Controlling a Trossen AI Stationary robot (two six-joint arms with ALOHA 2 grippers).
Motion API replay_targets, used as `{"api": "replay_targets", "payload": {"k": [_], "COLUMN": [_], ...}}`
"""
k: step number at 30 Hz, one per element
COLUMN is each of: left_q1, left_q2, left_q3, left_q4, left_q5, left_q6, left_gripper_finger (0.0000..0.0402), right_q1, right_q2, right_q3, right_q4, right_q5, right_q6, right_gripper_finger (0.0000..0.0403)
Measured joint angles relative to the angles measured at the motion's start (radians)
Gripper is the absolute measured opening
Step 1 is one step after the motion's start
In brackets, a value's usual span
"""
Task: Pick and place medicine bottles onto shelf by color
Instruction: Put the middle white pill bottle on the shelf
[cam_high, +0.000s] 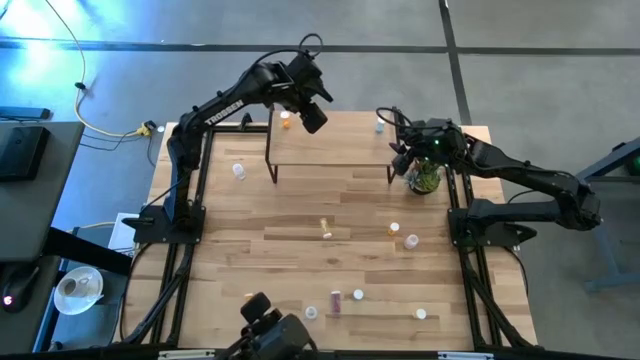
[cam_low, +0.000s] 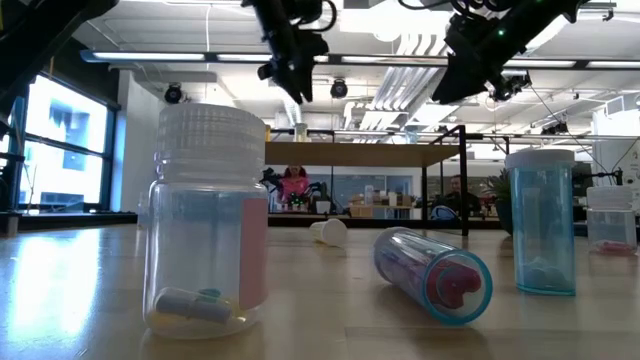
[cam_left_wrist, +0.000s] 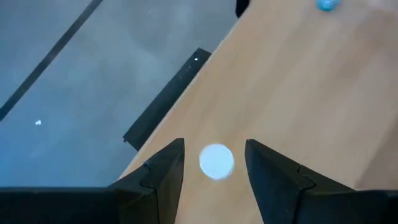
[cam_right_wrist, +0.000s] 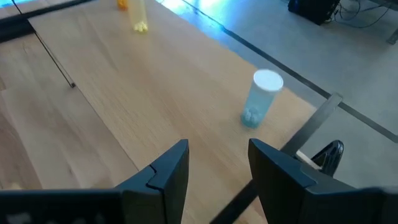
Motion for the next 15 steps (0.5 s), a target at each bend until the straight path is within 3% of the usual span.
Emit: {"api": "replay_targets", "payload": {"k": [7, 15], "left_q1": [-0.033, -0.126], "left_q2": [-0.039, -0.098], "left_q3": [0.051, -0.062], "left_q4": [-0.096, -0.14], "left_q5": [0.016, 0.069], "left_q6": [0.034, 0.046], "left_gripper_finger": [0.0161, 0.0161], "right_q1": [0.053, 0.177], "right_q2": [-0.03, -0.117], "right_q3": [0.0, 0.0], "right_q4": [-0.064, -0.111], "right_q5": [0.0, -0.001], "right_q6": [0.0, 0.003], "right_gripper_finger": [0.0155, 0.0155]}}
